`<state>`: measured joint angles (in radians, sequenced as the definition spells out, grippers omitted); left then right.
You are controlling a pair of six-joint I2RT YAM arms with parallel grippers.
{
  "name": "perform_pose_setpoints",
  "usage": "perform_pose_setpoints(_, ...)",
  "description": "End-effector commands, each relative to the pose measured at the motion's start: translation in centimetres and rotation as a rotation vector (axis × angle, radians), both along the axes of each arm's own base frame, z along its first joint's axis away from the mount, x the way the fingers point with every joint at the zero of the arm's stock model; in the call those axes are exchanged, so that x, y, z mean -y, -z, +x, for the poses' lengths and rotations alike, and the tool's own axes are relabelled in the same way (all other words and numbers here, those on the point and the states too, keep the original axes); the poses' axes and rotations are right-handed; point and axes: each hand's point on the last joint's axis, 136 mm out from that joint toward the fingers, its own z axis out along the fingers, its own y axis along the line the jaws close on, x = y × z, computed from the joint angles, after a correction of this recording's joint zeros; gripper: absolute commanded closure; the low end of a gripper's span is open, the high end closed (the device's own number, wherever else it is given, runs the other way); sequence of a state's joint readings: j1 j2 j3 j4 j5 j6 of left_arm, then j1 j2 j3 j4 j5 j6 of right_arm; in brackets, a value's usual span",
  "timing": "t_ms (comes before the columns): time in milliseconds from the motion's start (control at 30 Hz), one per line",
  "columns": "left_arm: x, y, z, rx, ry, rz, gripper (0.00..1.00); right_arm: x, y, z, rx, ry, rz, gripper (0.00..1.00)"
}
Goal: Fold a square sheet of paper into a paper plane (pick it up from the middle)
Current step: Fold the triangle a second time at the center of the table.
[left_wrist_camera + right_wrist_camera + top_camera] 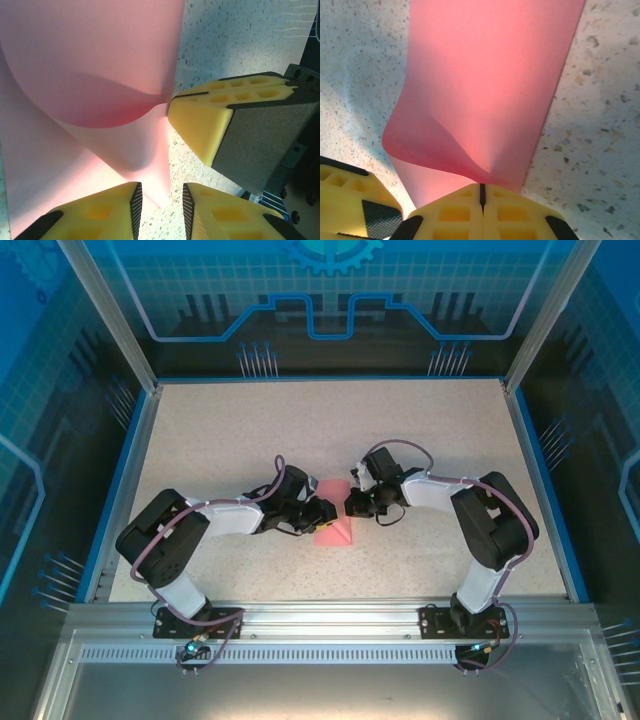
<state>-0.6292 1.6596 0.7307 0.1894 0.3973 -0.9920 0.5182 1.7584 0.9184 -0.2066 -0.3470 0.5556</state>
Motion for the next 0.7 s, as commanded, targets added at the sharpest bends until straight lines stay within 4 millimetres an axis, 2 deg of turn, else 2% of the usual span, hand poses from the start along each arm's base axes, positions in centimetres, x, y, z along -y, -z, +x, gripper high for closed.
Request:
perform_pose_setpoints(0, 0.8, -1.0, 0.3, 0.029, 0.035, -0.025, 0.7, 0.2, 0.3, 0.3, 0.0, -0.004, -0.027, 0.95)
perform_pose_setpoints(200, 1.3, -1.5, 0.7, 0.046, 0.046, -0.046, 0.71, 0.4, 0.5, 0.2, -0.003, 0.001, -0.036, 0.96)
perform_pose_setpoints(667, 2.0, -0.5, 1.4, 0.031, 0.055, -0.034, 0.73, 0.7, 1.0, 0.2, -0.011, 0.009, -0.056, 0.95)
